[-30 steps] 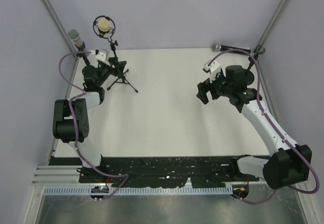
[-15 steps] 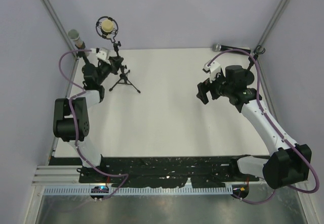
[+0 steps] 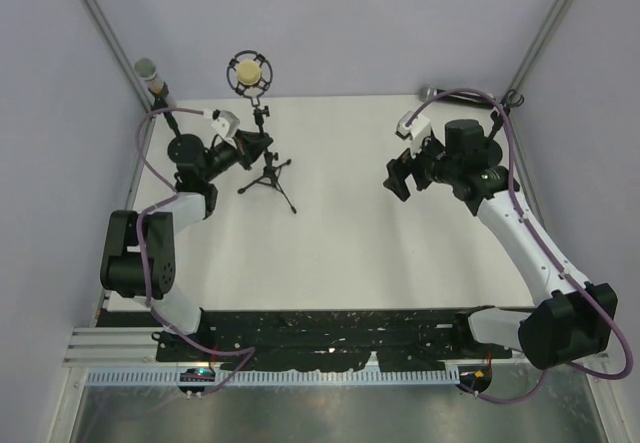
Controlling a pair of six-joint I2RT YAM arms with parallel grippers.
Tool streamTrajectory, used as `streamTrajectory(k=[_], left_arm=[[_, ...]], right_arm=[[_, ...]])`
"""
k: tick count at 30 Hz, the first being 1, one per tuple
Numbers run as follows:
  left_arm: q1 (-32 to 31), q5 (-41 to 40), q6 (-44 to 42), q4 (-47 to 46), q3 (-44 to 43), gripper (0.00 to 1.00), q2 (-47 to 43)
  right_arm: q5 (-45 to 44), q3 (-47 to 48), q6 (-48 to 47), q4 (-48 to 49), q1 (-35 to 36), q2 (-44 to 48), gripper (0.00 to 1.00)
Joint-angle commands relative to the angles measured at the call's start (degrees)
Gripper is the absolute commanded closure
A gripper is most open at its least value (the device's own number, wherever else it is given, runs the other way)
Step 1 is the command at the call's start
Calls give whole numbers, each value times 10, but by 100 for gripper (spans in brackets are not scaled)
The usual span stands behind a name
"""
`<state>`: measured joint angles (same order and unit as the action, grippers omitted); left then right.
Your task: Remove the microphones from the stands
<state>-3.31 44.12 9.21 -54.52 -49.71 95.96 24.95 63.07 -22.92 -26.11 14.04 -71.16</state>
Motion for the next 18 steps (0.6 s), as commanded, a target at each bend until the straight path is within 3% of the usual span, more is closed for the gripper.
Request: streamTrajectory(k=[1, 8, 18], left_arm=[[-27, 80, 48, -32, 36, 100, -67], [-92, 119, 71, -35, 93, 100, -135], [-174, 140, 57, -35, 137, 100, -170]], right_arm=[[52, 55, -47, 3, 21, 29, 5], [71, 95, -138, 20, 105, 72, 5], [65, 247, -161, -61, 181, 16, 5]])
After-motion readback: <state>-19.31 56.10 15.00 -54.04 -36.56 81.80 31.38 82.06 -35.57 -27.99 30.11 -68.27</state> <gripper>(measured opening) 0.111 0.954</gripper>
